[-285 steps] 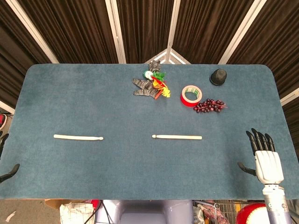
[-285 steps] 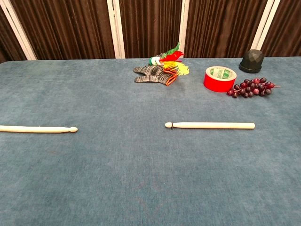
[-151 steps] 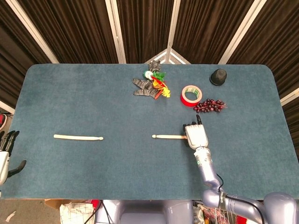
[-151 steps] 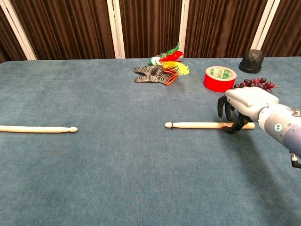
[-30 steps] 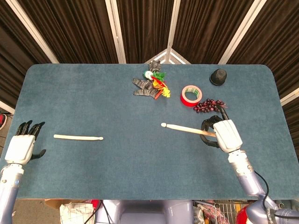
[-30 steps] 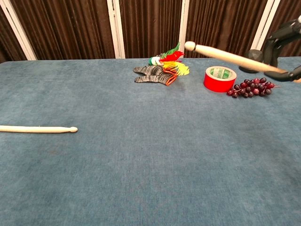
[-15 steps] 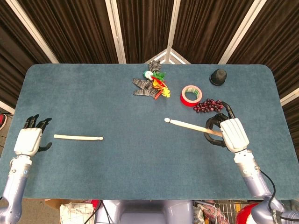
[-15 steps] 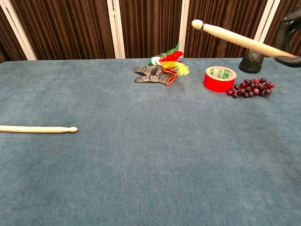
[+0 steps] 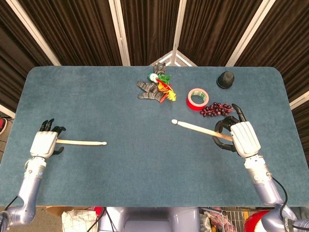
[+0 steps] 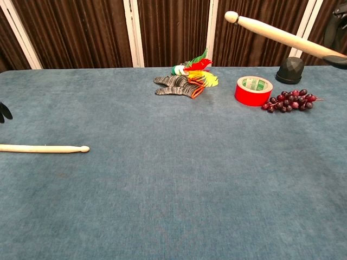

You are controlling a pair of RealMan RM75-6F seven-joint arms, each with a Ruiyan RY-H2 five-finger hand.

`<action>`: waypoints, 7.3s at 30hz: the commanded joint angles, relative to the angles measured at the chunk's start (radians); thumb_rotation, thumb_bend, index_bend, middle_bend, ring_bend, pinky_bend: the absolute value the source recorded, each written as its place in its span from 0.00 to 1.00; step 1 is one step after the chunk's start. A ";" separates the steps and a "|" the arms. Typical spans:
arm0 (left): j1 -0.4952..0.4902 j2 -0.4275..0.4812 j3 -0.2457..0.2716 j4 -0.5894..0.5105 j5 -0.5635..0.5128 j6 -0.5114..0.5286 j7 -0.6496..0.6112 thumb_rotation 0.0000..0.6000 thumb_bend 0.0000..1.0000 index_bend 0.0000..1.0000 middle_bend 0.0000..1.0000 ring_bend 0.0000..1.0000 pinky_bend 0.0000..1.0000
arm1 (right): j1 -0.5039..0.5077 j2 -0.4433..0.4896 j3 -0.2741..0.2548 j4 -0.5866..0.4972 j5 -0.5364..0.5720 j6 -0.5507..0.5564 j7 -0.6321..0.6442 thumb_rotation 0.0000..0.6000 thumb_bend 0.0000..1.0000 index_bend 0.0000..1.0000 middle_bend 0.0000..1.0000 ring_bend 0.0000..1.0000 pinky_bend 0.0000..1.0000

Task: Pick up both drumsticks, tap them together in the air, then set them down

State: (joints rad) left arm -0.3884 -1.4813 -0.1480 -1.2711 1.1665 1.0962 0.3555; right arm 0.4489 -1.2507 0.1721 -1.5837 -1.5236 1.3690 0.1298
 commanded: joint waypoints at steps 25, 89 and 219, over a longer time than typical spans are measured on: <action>-0.035 -0.105 0.023 0.112 -0.024 -0.014 0.058 1.00 0.42 0.44 0.41 0.00 0.00 | -0.009 0.011 0.015 0.005 0.004 0.007 0.018 1.00 0.43 0.77 0.62 0.42 0.00; -0.045 -0.185 0.022 0.119 -0.127 0.072 0.370 1.00 0.47 0.56 0.54 0.05 0.00 | -0.014 0.001 0.014 0.027 0.008 0.000 -0.011 1.00 0.43 0.78 0.62 0.42 0.00; -0.365 -0.468 -0.203 0.054 0.238 0.315 0.025 1.00 0.50 0.61 0.59 0.08 0.00 | 0.203 0.048 0.174 -0.249 0.331 -0.286 -0.091 1.00 0.46 0.81 0.63 0.43 0.00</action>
State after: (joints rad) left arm -0.7511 -1.9467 -0.3510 -1.2203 1.4043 1.4101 0.3831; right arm 0.6554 -1.2061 0.3491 -1.8298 -1.1882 1.0807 0.0355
